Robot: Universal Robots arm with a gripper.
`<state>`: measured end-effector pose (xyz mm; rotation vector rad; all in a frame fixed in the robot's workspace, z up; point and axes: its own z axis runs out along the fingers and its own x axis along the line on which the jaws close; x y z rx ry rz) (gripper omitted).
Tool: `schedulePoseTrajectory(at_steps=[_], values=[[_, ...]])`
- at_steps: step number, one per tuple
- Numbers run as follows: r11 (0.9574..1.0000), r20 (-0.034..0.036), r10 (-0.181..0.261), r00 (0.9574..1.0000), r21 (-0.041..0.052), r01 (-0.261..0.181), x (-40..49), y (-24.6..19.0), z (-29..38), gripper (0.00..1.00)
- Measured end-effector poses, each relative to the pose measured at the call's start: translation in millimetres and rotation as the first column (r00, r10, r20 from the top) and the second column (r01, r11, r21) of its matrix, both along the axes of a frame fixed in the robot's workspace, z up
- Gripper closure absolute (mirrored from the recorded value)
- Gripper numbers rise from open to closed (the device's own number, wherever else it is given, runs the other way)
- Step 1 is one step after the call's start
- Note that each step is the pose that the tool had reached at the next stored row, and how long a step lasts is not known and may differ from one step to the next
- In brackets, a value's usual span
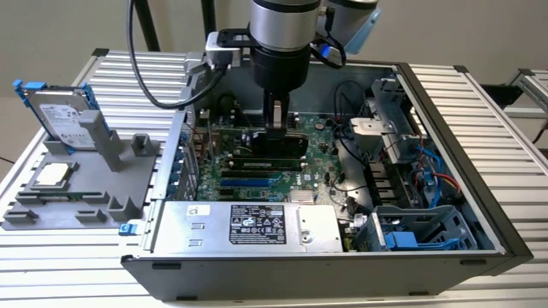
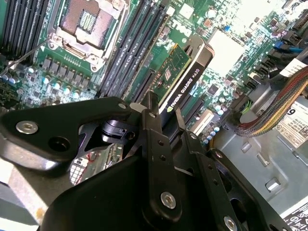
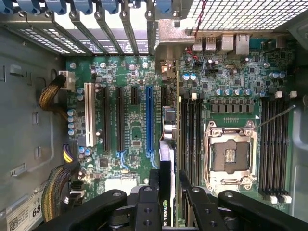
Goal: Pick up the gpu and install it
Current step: 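Insert the gpu into the slot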
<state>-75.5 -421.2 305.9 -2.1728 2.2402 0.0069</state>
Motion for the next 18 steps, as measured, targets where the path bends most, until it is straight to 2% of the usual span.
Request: schedulePoseTrajectory(at_steps=[9, 18], values=[[1.0000, -0.0027, 0.000, 1.0000, -0.0001, 0.000, -3.4, -3.8, -4.1, 1.00], [1.0000, -0.0027, -0.005, 1.0000, -0.0002, 0.005, -6.5, -14.6, -8.0, 1.00]])
